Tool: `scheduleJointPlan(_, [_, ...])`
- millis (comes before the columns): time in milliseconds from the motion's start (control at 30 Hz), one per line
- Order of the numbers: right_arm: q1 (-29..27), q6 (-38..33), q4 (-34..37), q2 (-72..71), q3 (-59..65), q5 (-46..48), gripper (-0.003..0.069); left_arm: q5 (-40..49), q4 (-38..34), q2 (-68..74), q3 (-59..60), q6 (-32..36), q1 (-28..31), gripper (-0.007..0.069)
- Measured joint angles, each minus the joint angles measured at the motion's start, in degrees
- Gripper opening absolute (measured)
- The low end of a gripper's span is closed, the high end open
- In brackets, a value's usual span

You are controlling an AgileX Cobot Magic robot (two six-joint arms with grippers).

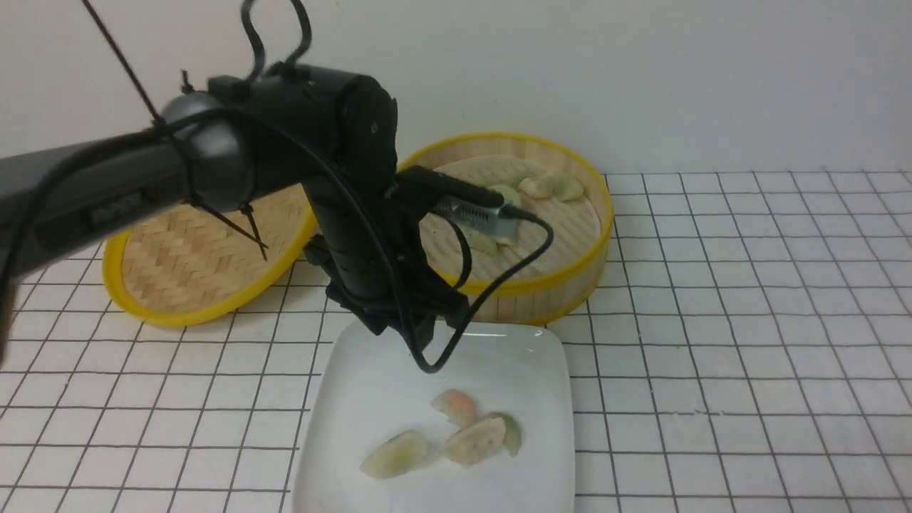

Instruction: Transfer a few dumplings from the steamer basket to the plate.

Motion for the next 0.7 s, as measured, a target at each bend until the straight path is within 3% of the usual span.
scheduleJointPlan(33, [0.0,0.0,0.0,0.0,0.0,0.0,-0.0010,0.0,0.0,-1.2,0.0,-0.1,0.0,0.0168])
scheduleJointPlan(67, [0.0,-0.1,0.0,0.0,0.0,0.0,-0.0010,-0.7,-0.1,-5.7,0.5,-0.4,0.0,0.0077])
scheduleJointPlan(133, [0.0,-0.1,0.0,0.0,0.0,0.0,-0.0010,-3.4,-0.8,-12.7,1.8,-0.6,0.0,0.0017])
scheduleJointPlan(300, [0.0,-0.1,0.0,0.0,0.0,0.0,-0.0010,-9.1,-1.2,-26.2,4.3,-0.4,0.0,-0.0006])
scheduleJointPlan(700, [0.0,-0.1,0.0,0.0,0.0,0.0,-0.0010,-10.3,0.2,-45.2,4.6,0.4,0.0,-0.0006])
